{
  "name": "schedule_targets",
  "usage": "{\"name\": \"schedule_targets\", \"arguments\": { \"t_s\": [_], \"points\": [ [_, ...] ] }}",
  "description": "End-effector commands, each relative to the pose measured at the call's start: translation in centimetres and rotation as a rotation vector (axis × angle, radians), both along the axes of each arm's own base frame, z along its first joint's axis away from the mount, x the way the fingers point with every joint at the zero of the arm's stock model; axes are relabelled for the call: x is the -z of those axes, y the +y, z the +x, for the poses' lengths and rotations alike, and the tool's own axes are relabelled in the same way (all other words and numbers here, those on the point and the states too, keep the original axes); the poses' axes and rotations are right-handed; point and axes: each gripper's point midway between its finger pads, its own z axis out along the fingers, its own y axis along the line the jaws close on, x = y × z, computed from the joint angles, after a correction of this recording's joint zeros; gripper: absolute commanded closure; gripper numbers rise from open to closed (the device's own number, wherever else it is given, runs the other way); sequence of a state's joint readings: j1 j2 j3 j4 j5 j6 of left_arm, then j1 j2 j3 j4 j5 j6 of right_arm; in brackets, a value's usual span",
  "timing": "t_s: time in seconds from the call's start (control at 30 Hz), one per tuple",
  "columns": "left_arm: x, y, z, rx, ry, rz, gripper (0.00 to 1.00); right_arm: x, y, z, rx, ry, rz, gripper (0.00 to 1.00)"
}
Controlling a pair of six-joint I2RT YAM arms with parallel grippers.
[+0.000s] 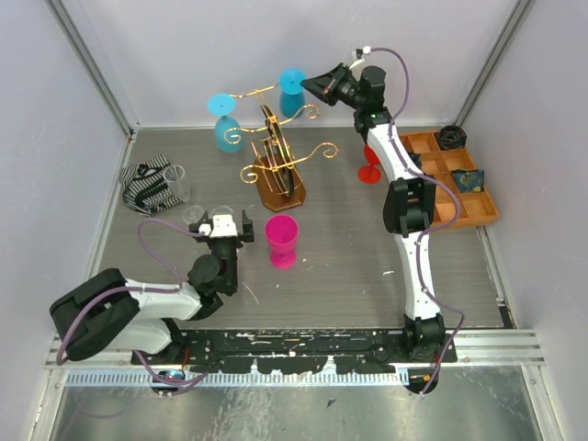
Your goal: Take the wine glass off the wine glass rack
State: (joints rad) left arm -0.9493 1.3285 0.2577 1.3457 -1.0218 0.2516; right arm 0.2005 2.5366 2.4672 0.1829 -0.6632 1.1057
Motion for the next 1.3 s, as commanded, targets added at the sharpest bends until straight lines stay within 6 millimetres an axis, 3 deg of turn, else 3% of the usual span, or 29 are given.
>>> {"name": "schedule_targets", "arguments": {
  "t_s": [0.0, 0.07, 0.33, 0.43, 0.73, 0.97, 1.2, 1.27],
  "points": [
    [-1.4, 0.3, -0.2, -0.011, -0.023, -0.046, 0.01, -6.8, -1.4, -1.4, 0.028, -0.139, 0.045, 1.00],
    [-2.4, 0.4, -0.4, -0.007, -0.038, -0.072, 0.01, -7.0, -1.8, -1.1, 0.048, -0.140, 0.047, 1.00],
    [-2.9, 0.4, -0.6, 0.008, -0.037, -0.092, 0.01, -7.5, -2.3, -0.2, 0.097, -0.178, 0.063, 1.00],
    [-2.9, 0.3, -0.6, 0.012, -0.038, -0.096, 0.01, -9.0, -2.3, -0.2, 0.107, -0.227, 0.077, 1.00],
    [-3.0, 0.0, -0.5, 0.025, -0.035, -0.087, 0.01, -8.4, -0.5, -0.4, 0.062, -0.262, 0.103, 1.00],
    [-3.3, 0.0, -0.5, 0.027, -0.039, -0.090, 0.01, -7.7, 1.7, -2.2, -0.032, -0.262, 0.079, 1.00],
    [-4.5, 0.6, -0.9, 0.025, -0.045, -0.106, 0.01, -7.3, 2.4, -4.9, -0.140, -0.249, 0.040, 1.00],
    [-5.0, 0.7, -1.0, 0.027, -0.049, -0.113, 0.01, -9.0, 2.3, -6.4, -0.165, -0.268, 0.038, 1.00]
  ]
}}
